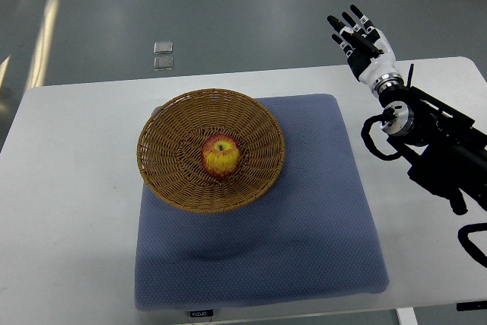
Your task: Place red apple in basket with right hand
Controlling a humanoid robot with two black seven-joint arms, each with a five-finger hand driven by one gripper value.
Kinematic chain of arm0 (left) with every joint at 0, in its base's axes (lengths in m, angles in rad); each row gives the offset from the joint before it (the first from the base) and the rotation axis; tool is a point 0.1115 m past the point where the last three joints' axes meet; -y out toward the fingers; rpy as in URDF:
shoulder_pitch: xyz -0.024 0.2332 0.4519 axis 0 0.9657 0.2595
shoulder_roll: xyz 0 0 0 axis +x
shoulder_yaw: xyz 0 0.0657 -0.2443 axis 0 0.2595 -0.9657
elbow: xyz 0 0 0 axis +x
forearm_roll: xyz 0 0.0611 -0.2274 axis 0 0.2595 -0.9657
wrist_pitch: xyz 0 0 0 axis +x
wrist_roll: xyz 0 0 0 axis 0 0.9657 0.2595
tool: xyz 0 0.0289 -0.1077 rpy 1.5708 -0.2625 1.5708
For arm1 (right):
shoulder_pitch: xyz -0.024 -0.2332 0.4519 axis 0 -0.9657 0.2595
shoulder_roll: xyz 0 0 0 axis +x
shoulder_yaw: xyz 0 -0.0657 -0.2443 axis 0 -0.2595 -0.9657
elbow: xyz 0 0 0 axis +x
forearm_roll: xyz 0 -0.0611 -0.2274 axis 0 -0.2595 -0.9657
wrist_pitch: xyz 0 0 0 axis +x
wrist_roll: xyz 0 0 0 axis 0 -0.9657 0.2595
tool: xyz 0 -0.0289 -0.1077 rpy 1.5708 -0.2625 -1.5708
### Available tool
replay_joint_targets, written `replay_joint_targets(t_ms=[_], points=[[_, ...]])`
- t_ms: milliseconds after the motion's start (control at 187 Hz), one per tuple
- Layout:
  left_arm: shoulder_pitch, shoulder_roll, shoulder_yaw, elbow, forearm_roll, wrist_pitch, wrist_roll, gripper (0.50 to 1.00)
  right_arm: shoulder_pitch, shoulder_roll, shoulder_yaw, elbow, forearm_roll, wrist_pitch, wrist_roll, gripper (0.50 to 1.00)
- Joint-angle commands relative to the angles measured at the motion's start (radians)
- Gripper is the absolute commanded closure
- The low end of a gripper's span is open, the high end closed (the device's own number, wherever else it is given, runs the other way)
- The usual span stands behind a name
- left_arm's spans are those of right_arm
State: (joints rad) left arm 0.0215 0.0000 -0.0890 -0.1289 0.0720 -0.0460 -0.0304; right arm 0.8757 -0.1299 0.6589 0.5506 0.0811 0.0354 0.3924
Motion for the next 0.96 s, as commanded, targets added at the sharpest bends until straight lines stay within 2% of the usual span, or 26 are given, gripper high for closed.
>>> replay_joint_targets(t_ms=[0, 102, 268, 953], points=[[0.0, 0.0, 0.0, 0.0, 0.0, 0.0, 0.0, 0.5, -0.012, 0.018, -0.002, 0.0, -0.003, 0.0, 0.011, 0.583], [0.0, 0.0, 0.0, 0.0, 0.0, 0.0, 0.0, 0.5, -0.021, 0.026, -0.004, 0.0, -0.004, 0.001, 0.02, 0.581], [0.0, 0.0, 0.0, 0.0, 0.0, 0.0, 0.001, 0.5, -0.03, 0.027, -0.009, -0.001, -0.018, 0.001, 0.071, 0.579], [0.0, 0.0, 0.0, 0.0, 0.0, 0.0, 0.001, 0.5, -0.046, 0.035, -0.009, -0.018, -0.024, -0.003, 0.075, 0.576]])
